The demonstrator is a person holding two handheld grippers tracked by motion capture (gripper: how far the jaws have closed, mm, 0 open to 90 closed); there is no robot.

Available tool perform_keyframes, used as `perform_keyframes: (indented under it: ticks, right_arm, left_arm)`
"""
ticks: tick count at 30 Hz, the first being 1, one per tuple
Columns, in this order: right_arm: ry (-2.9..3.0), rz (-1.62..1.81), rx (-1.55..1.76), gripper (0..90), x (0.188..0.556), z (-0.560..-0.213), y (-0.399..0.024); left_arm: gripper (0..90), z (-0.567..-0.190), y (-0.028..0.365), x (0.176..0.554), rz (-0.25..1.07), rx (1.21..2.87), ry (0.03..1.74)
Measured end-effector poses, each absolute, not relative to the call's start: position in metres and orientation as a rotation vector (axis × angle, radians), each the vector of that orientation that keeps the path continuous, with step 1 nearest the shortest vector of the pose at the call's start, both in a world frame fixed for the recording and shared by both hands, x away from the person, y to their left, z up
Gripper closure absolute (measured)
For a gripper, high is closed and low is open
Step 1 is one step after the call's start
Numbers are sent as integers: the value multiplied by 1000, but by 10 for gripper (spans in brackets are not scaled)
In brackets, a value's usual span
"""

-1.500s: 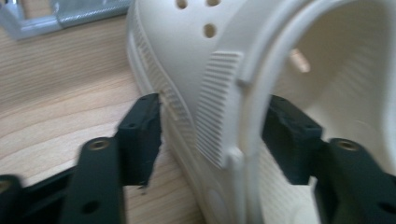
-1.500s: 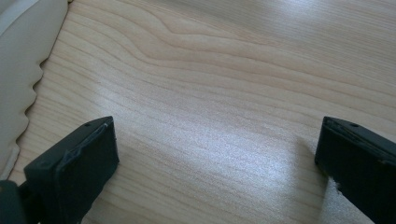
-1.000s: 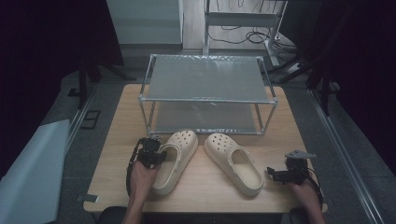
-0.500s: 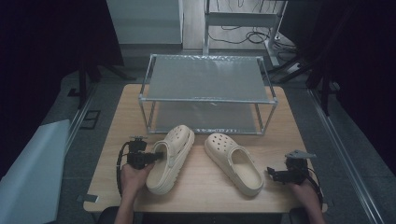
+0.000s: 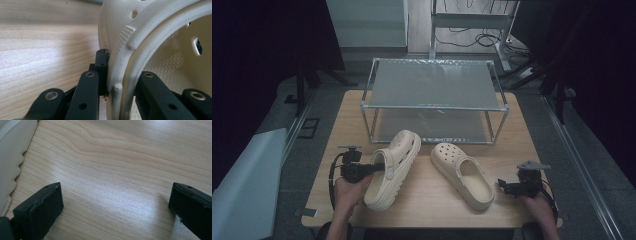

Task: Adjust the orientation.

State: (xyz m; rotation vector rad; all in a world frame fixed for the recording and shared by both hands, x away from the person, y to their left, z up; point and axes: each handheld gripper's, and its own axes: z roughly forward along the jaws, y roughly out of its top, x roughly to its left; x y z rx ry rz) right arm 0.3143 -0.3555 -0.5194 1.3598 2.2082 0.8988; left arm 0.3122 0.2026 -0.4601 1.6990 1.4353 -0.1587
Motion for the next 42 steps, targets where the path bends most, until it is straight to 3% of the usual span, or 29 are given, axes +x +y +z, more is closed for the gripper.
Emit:
perform_keyframes:
  ticks: [22,42]
  right_arm:
    - [2209,897,1359,0,314,-519,-356]
    - [2209,895,1359,0,314,-519,-355]
  left_arm:
    - [776,-395,198,315,-166,1646,1366]
    - [774,-356,200,345,-249,1535,1342]
